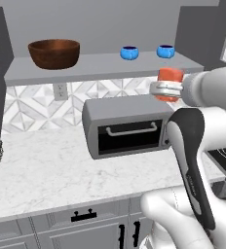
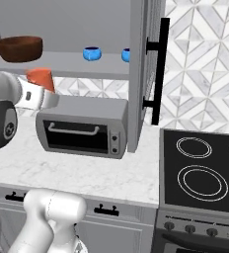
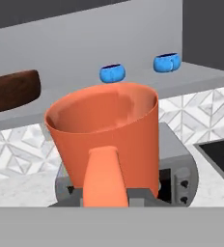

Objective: Gather all objects into one cabinet and sort the glasses and bowls to opposite sides.

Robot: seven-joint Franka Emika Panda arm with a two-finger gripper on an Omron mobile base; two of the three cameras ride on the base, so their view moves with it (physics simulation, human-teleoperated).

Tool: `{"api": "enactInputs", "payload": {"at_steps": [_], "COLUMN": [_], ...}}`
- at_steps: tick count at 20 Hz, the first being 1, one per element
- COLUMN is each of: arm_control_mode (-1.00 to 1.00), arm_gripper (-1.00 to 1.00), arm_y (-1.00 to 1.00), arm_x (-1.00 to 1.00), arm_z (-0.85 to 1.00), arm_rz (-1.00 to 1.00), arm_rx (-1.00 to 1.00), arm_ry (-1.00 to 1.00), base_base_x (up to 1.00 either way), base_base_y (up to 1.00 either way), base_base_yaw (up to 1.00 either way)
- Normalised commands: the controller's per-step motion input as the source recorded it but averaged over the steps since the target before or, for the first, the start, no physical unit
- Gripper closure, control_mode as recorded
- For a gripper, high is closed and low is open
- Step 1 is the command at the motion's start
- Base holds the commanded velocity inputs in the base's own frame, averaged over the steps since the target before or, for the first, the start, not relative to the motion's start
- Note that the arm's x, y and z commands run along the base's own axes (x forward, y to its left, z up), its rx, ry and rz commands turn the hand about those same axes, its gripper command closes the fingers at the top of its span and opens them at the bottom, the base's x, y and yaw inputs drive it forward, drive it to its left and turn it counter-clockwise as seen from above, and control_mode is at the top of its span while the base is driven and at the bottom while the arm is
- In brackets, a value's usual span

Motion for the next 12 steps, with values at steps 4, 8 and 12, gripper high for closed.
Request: {"api": "enactInputs", "payload": {"at_steps": [4, 8, 12], "arm_control_mode": [-1.00, -1.00, -1.00], "arm_gripper": [1.00, 1.00, 1.00], "arm_y": [0.00, -0.12, -0.18], "arm_x": [0.09, 0.45, 0.82], "arm_z": [0.87, 0.37, 0.00], "arm_rz": [-0.14, -0.18, -0.12], "arm_rx": [-0.01, 0.00, 0.00], "arm_ry": [-0.27, -0.04, 0.07], "base_base_x": [0.00, 0.00, 0.00], "base_base_y": [0.00, 0.00, 0.00], "base_base_yaw": [0.00, 0.00, 0.00]}}
